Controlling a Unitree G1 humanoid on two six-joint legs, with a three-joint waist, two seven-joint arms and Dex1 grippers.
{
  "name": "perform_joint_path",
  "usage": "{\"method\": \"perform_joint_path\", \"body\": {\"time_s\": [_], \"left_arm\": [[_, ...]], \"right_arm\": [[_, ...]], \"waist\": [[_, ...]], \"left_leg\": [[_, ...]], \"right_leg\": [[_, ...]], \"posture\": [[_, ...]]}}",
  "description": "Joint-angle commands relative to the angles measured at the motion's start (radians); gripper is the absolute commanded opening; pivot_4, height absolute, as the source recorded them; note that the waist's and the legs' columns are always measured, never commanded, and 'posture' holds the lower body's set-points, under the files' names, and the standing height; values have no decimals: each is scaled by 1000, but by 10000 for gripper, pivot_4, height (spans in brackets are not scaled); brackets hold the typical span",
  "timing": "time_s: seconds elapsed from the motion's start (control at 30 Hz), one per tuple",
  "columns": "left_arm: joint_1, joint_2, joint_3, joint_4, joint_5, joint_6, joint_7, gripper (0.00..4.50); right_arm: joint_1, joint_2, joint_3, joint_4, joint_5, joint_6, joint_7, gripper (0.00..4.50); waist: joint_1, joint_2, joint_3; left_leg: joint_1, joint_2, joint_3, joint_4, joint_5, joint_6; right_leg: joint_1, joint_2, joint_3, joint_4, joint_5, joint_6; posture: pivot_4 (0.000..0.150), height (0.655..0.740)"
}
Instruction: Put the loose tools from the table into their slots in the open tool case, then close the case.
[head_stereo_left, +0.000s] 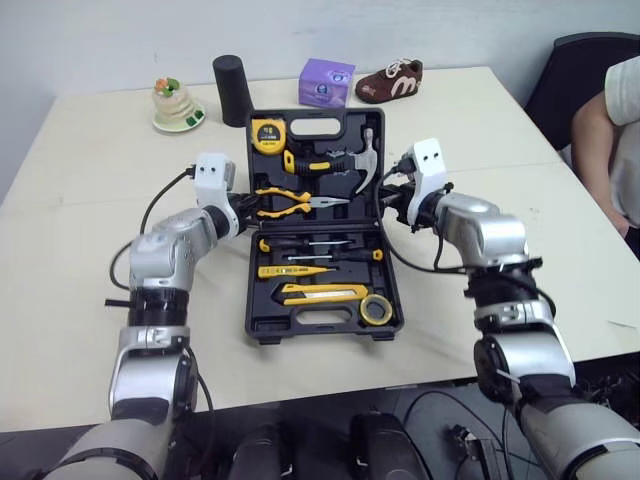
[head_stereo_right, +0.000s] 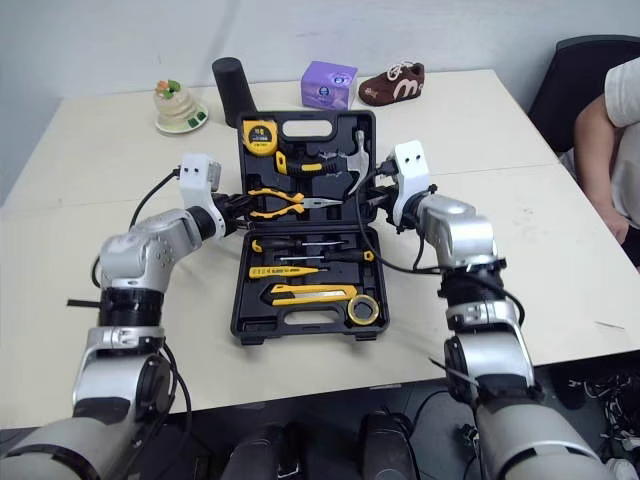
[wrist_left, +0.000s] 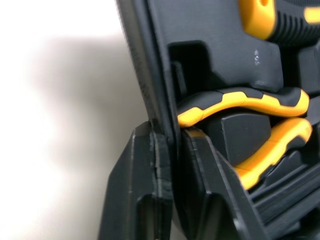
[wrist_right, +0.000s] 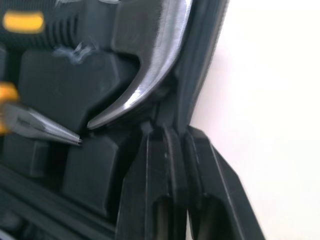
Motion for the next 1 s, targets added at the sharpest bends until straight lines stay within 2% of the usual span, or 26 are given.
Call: {"method": "perform_joint_path", "body": {"time_s": [0.03,0.2,0.3,0.37,0.47,0.57,0.6,0.63,0.67,0.7,0.73,0.8,0.87,1.0], "left_arm": [[20,45,54,-101,32,-174,22,109],[164,80,-27,-132,165,-585,0,109],[222,106,-50,-123,216,-727,7,109],[304,142,-59,-184,258,-844,-6,109],[402,186,-81,-202,298,-961,-44,109],[472,215,-107,-202,305,-1012,-88,109],[495,218,-104,-213,289,-1024,-106,4484],[516,215,-95,-229,266,-1020,-118,9120],[533,218,-84,-240,260,-1020,-116,11420],[544,220,-76,-248,256,-1019,-113,15542],[561,223,-65,-260,253,-1010,-110,20881],[672,263,-8,-345,129,-909,-207,29400],[764,296,41,-417,43,-829,-272,29535],[922,357,168,-508,-63,-724,-347,29535]], "right_arm": [[53,-41,-5,-56,-21,-338,70,0],[142,-144,103,121,-228,-885,-15,0],[156,-196,160,216,-318,-1095,-74,0],[187,-279,219,285,-451,-1272,-173,0],[196,-341,271,364,-555,-1406,-282,0],[197,-344,311,410,-557,-1463,-253,0],[202,-342,312,414,-534,-1479,-223,0],[208,-336,303,417,-480,-1472,-163,3939],[208,-335,300,416,-452,-1473,-134,8014],[207,-336,297,418,-435,-1477,-118,10851],[208,-341,295,413,-427,-1486,-108,16548],[237,-365,274,368,-291,-1411,77,26393],[279,-386,248,303,-165,-1317,230,35378],[394,-446,167,136,11,-1087,387,35378]], "waist": [[0,0,0],[1,0,0],[1,-1,1],[-1,-1,1],[-1,-1,1],[1,-1,1],[1,-1,1],[0,-1,1],[0,-1,1],[2,-1,1],[7,-1,1],[6,-2,1],[3,-1,1],[9,-1,1]], "left_leg": [[0,0,0,0,0,0],[0,1,0,0,0,0],[0,1,0,1,0,1],[0,2,-1,2,0,2],[1,3,-1,1,0,2],[3,3,-1,1,0,2],[5,4,-1,1,0,2],[5,4,-1,2,0,2],[6,5,-1,3,0,2],[8,5,-1,3,0,2],[9,5,-2,3,0,2],[8,5,-4,4,0,2],[8,6,-4,3,0,2],[11,9,-9,4,-1,2]], "right_leg": [[0,0,0,0,0,0],[0,-1,-1,-1,0,0],[0,-2,-1,-1,0,0],[1,-2,-2,0,0,0],[2,-2,-2,-1,0,0],[4,-2,-2,-1,0,0],[6,-2,-3,-1,0,0],[7,-2,-3,-1,0,0],[8,-1,-3,-1,0,0],[10,-1,-3,-1,0,0],[11,-1,-4,-1,0,0],[12,-2,-5,-2,0,0],[12,-2,-5,-3,0,0],[21,-3,-5,-8,0,0]], "posture": [[1500,7400],[1500,7400],[1500,7400],[1500,7400],[1500,7400],[1500,7400],[1500,7400],[1500,7400],[1500,7400],[1500,7400],[1500,7400],[1500,7400],[1500,7400],[1500,7400]]}}
